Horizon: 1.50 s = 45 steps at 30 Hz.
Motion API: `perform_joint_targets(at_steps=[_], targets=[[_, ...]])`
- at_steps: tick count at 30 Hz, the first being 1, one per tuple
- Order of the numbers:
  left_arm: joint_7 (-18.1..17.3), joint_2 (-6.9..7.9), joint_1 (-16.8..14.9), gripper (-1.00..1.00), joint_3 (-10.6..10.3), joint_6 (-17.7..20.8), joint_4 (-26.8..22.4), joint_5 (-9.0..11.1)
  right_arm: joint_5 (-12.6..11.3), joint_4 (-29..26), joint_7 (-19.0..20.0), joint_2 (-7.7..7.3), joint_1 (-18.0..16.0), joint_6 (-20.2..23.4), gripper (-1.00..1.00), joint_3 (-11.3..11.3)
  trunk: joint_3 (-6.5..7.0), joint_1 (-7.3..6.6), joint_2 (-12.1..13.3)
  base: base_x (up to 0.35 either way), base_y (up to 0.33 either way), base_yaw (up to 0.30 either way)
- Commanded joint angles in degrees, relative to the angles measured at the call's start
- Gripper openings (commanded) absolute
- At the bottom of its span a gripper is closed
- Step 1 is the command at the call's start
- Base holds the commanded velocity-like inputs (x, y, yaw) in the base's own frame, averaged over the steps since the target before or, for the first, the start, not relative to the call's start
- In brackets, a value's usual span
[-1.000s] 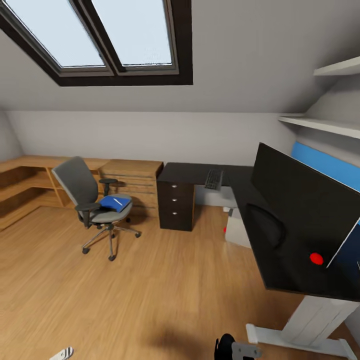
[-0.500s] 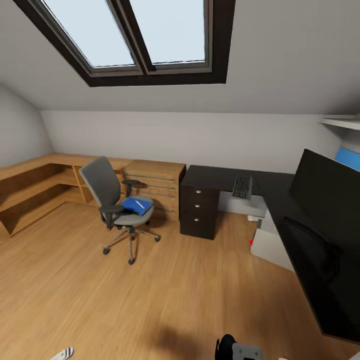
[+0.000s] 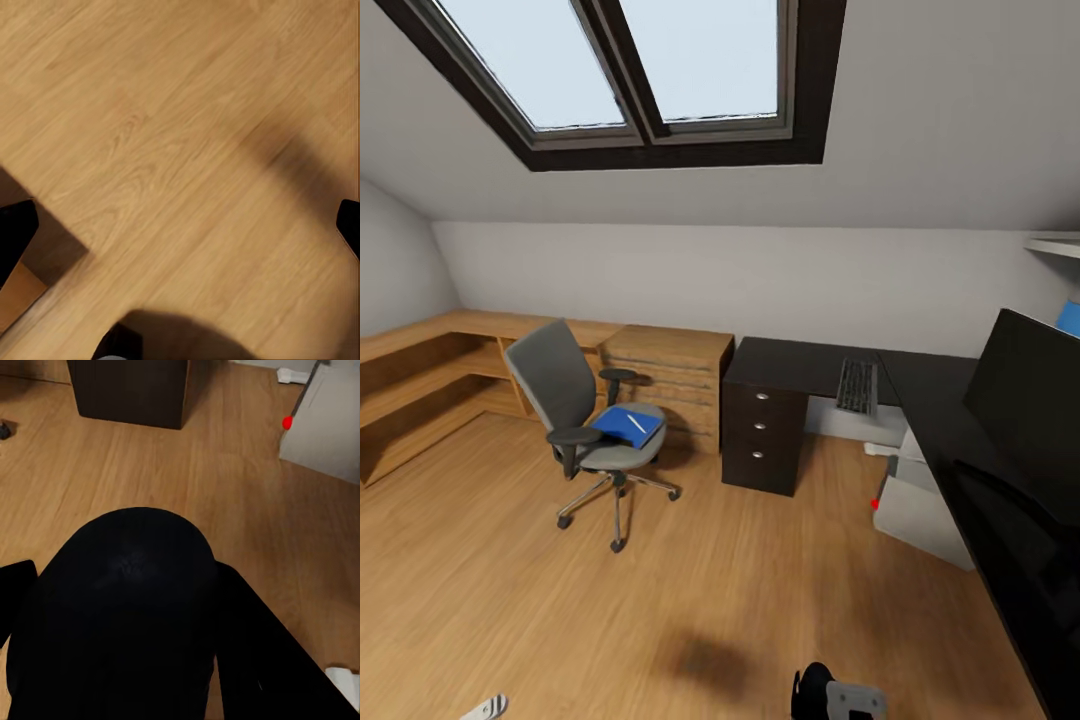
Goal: In the bedroom, organize the workspace by keeping the computer under the desk, ensuring the monitor is on the desk, placing the keyboard on the desk next to the monitor, placing the mouse on the desk next to the keyboard, moving the folder from the swivel chair onto the desk next to the mouse, stacking the notebook on top of the folder with the pen on top of the notebook, and positioning the swivel chair next to the desk.
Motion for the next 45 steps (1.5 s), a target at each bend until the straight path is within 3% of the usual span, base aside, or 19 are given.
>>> perform_joint_targets(at_steps=[1, 2, 5, 6, 9, 10, 13, 16, 19, 22, 25, 33, 45], targets=[[-0.2, -0.03, 0.0, 1.0, 0.2, 0.4, -0.1, 0.5, -0.8, 0.0, -0.2, 0.0, -0.2, -0.5, -1.0, 0.2, -0.07, 0.04, 0.0, 0.332, 0.0, 0.0], [-0.2, -0.02, 0.0, 1.0, 0.2, 0.4, -0.1, 0.4, -0.8, 0.0, -0.3, 0.07, -0.7, -0.2, -1.0, 0.2, -0.07, 0.04, 0.0, 0.332, 0.0, 0.0], [-0.2, -0.03, 0.0, 1.0, 0.2, 0.3, -0.1, 0.4, -1.0, 1.4, -0.3, 0.95, -9.0, 6.0, -1.0, 0.2, -0.07, 0.04, 0.0, 0.332, 0.0, 0.0], [-0.3, -0.04, 0.0, 1.0, 0.1, 0.4, -0.1, 0.4, -1.6, 3.7, -0.4, 2.27, -18.8, 11.9, -1.0, 0.0, -0.07, 0.04, 0.0, 0.332, 0.0, 0.0], [-0.4, -0.04, 0.0, 1.0, -0.5, 0.4, -0.1, 0.5, -4.8, 5.8, -0.4, 5.06, -27.6, 18.1, -1.0, -2.8, -0.07, 0.04, 0.0, 0.332, 0.0, 0.0], [-0.3, -0.11, 0.0, 1.0, -2.3, 0.3, -0.1, 0.5, -7.6, 6.2, -0.4, 6.17, -31.8, 22.4, -1.0, -4.1, -0.07, 0.04, 0.0, 0.332, 0.0, 0.0], [-0.3, -0.52, 0.0, 1.0, -3.6, 0.3, -0.1, 0.5, -11.0, 6.2, -0.4, 6.6, -35.0, 29.2, -1.0, -4.9, -0.07, 0.04, 0.0, 0.332, 0.0, 0.0], [-0.3, -0.79, 0.0, 1.0, -3.6, 0.3, -0.1, 0.4, -11.3, 5.2, -0.5, 6.5, -35.1, 31.4, -1.0, -4.9, -0.07, 0.04, 0.0, 0.332, 0.0, 0.0], [-0.3, -1.3, 0.0, 1.0, -3.7, -1.0, -0.1, 0.4, -11.4, -2.1, -1.3, 6.42, -34.8, 35.3, -1.0, -4.9, -0.07, 0.04, 0.0, 0.323, 0.0, 0.0], [-0.3, -1.87, 0.0, 1.0, -3.9, -8.0, 0.0, 0.5, -11.5, -10.8, -4.3, 6.26, -32.1, 39.7, -1.0, -4.9, -0.07, 0.04, 0.0, 0.305, 0.0, 0.0], [-0.3, -1.97, 0.0, 1.0, -5.1, -11.0, 1.0, 0.5, -11.4, -17.1, -5.8, 6.22, -29.2, 42.0, -1.0, -4.9, -0.07, 0.04, 0.0, 0.302, 0.0, 0.0], [-0.3, -1.98, 0.0, 1.0, -6.8, -12.0, 1.8, 0.5, -11.3, -20.5, -6.5, 6.32, -27.8, 42.8, -1.0, -4.8, -0.07, 0.04, 0.0, 0.19, 0.0, 0.0], [-0.2, -2.05, 0.0, 1.0, -7.5, -12.1, 1.9, 0.4, -11.2, -20.3, -6.4, 6.12, -27.7, 42.5, -1.0, -5.1, 2.09, -2.6, 4.8, 0.096, 0.0, 0.0]])
